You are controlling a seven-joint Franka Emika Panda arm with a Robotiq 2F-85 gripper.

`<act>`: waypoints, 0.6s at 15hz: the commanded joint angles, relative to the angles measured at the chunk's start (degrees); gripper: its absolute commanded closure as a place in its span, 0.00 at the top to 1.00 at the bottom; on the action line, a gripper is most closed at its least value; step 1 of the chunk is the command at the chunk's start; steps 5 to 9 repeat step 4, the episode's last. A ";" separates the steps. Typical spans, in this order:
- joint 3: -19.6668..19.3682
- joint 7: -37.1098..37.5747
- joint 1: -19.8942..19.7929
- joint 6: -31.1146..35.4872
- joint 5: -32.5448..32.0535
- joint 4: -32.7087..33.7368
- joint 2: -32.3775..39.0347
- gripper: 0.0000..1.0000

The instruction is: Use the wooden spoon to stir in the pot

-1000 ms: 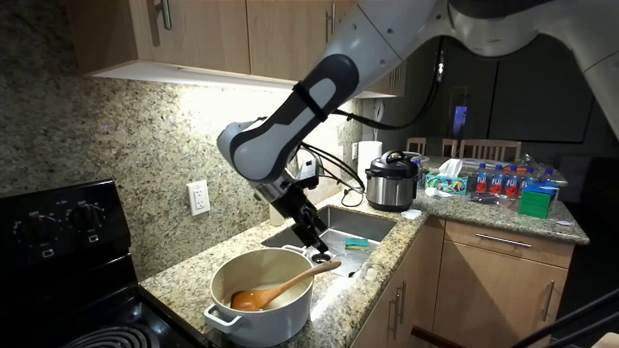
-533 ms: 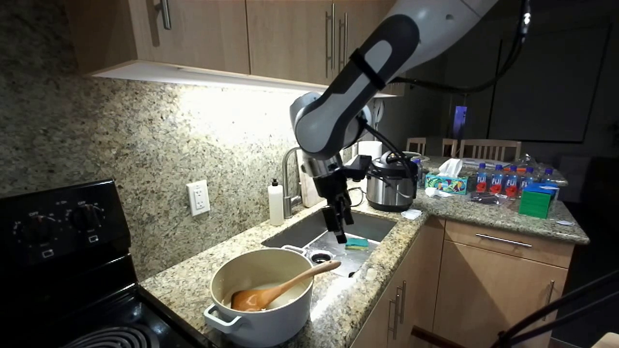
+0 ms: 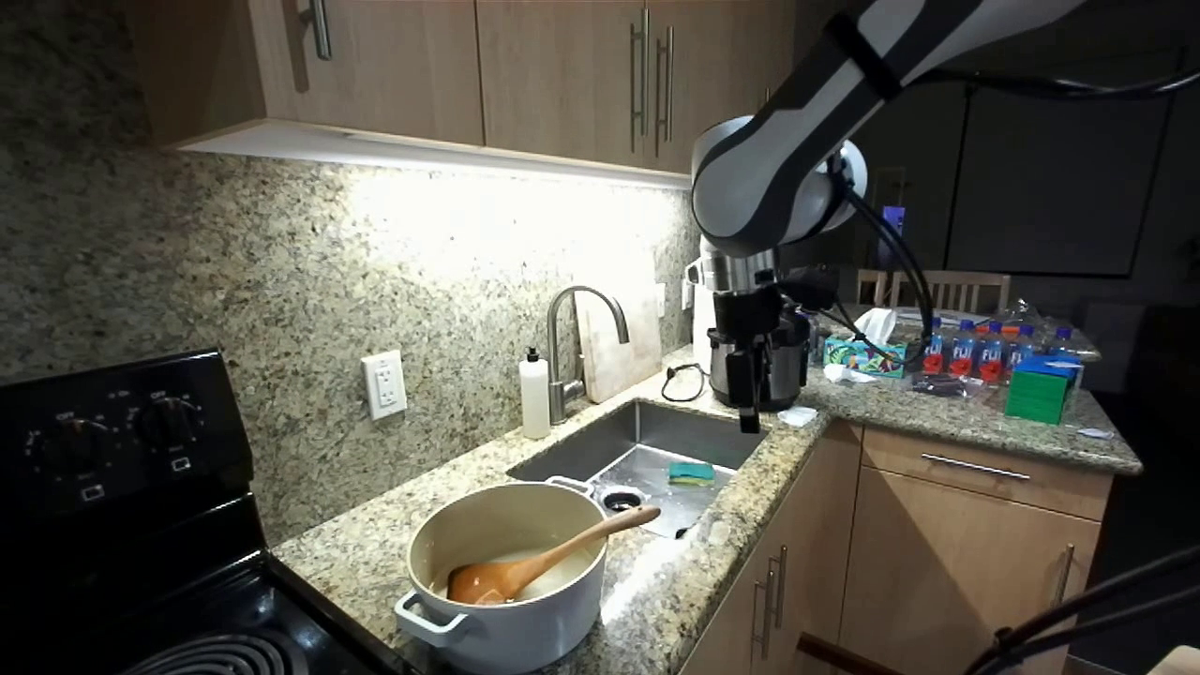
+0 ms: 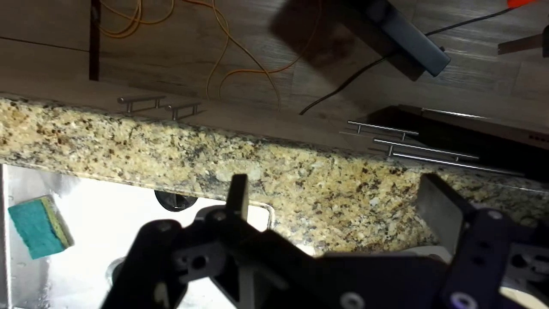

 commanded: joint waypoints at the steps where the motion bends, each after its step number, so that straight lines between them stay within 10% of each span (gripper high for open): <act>1: -1.13 0.23 1.26 -0.13 -0.27 -0.39 -0.59 1.00; 9: -0.96 0.24 1.32 -0.13 -0.27 -0.70 -0.71 1.00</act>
